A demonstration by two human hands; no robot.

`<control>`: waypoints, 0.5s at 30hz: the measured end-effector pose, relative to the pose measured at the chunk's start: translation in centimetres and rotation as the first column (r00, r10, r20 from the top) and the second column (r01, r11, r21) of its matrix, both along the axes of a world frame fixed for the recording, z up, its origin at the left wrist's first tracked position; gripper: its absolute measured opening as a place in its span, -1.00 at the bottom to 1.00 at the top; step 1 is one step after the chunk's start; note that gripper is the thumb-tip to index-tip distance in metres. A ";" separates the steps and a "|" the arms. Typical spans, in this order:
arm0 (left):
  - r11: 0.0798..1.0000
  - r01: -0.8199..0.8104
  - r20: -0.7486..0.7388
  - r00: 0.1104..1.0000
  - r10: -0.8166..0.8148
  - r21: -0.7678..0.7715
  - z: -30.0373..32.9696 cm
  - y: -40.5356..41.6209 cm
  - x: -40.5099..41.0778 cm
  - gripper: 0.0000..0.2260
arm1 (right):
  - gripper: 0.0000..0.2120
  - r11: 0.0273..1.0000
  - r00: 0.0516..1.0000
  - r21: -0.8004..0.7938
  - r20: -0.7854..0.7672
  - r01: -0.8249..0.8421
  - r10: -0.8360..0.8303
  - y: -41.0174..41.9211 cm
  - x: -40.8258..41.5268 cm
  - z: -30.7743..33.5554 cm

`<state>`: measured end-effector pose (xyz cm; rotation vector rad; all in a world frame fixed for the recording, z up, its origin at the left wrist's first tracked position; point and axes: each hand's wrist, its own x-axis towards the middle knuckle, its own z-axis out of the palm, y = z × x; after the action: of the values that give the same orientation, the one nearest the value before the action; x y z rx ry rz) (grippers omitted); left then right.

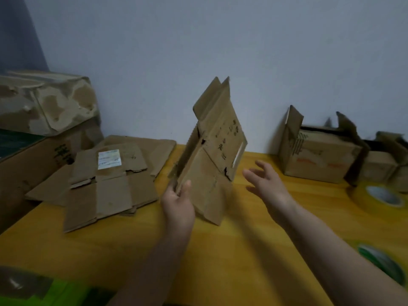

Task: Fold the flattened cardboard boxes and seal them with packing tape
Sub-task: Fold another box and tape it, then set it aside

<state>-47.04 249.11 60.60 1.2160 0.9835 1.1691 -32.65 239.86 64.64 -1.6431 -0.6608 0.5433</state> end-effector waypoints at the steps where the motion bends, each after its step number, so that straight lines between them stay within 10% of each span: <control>1: 0.997 0.015 -0.019 1.000 -0.014 0.073 0.3 -0.6 0.5 -0.72 | -0.31 0.998 0.999 0.060 -0.009 -0.034 0.035 -0.1 0.0 1.4; 7: 0.880 0.099 -0.173 0.985 -0.020 0.464 -0.1 -2.7 1.9 -0.46 | -0.29 0.955 0.982 0.292 -0.157 -0.057 0.107 -1.1 1.3 7.1; 15: 0.293 0.125 -0.137 0.990 0.020 0.948 -2.4 -2.3 3.2 -0.64 | -0.77 0.886 0.846 0.425 -0.528 0.186 0.076 -2.7 3.2 6.2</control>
<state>-43.83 246.85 58.16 2.2910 0.1662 1.7273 -29.48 237.16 70.85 -0.9848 -0.2868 0.7016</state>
